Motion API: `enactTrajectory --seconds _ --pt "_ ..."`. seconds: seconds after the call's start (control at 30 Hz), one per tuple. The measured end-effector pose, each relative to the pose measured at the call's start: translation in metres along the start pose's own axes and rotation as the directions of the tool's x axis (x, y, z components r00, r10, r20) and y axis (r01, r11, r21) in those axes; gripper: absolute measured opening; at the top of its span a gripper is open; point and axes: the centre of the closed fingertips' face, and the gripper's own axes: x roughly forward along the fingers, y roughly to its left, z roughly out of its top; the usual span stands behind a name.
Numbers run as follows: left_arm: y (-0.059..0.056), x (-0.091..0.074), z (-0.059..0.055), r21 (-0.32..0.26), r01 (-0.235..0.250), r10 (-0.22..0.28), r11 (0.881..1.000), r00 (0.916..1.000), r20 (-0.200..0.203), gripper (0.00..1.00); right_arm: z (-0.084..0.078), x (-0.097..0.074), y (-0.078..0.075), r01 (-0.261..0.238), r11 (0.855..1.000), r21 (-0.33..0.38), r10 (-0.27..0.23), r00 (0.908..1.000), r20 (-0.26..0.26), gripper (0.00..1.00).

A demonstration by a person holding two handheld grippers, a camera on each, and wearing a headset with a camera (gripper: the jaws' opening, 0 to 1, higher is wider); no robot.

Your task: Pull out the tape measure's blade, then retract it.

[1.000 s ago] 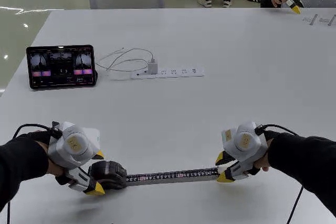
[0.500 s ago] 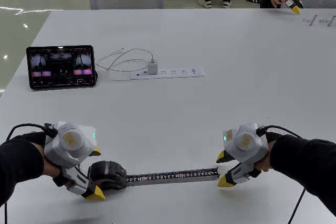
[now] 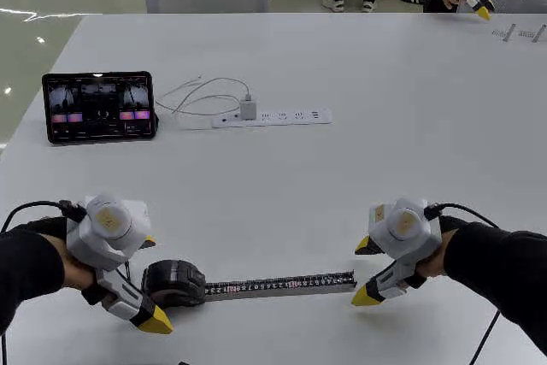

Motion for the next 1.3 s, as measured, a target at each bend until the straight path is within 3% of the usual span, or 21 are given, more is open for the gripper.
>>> enactTrajectory --seconds 0.17,0.43,0.57,0.63,0.73,0.8,1.07,1.3 --pt "0.005 -0.001 -0.004 -0.069 -0.028 0.03 0.997 0.9993 0.024 0.99 -0.005 -0.002 -0.004 0.036 0.999 0.029 -0.037 0.9991 0.024 0.66" --pt "0.012 -0.009 -0.004 -0.175 -0.059 0.077 0.983 0.9922 0.098 0.99 -0.012 -0.008 -0.01 0.088 0.991 0.1 -0.094 0.9939 0.059 0.78" --pt "0.018 -0.011 -0.007 -0.192 -0.098 0.124 0.976 0.9838 0.13 0.99 -0.014 -0.014 -0.013 0.107 0.982 0.156 -0.123 0.9879 0.094 0.81" --pt "0.023 -0.013 -0.012 -0.198 -0.135 0.16 0.971 0.9806 0.113 0.99 -0.015 -0.016 -0.014 0.113 0.978 0.174 -0.132 0.9857 0.104 0.82" --pt "0.031 -0.018 -0.012 -0.244 -0.166 0.208 0.956 0.9655 0.157 0.99 -0.015 -0.021 -0.015 0.132 0.967 0.22 -0.164 0.9775 0.133 0.86" --pt "0.033 -0.021 -0.015 -0.269 -0.177 0.226 0.947 0.9604 0.163 0.99 -0.016 -0.023 -0.015 0.137 0.964 0.228 -0.171 0.9754 0.139 0.86" --pt "0.032 -0.025 -0.025 -0.332 -0.2 0.272 0.922 0.9433 0.19 0.99 -0.026 -0.024 -0.012 0.168 0.945 0.279 -0.216 0.9641 0.154 0.99" --pt "0.031 -0.032 -0.032 -0.359 -0.223 0.311 0.906 0.9266 0.211 0.99 -0.029 -0.028 -0.01 0.183 0.936 0.299 -0.242 0.9549 0.172 0.99"
